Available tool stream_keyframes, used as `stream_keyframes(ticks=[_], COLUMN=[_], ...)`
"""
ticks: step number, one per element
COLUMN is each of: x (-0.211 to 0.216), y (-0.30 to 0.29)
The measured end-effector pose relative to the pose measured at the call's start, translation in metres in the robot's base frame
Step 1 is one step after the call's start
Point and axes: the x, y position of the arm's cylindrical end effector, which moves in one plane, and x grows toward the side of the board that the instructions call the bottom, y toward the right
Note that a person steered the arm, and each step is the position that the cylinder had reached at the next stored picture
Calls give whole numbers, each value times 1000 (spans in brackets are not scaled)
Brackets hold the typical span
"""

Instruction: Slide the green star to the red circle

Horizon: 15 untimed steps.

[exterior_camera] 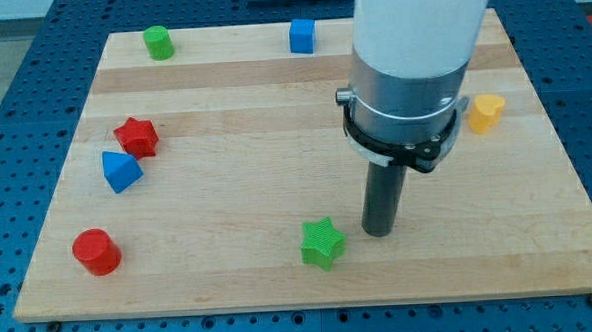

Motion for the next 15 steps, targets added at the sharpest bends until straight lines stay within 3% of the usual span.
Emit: stream_keyframes(ticks=[3, 7, 11, 15], x=[31, 34, 1, -9], y=[-35, -153, -119, -148])
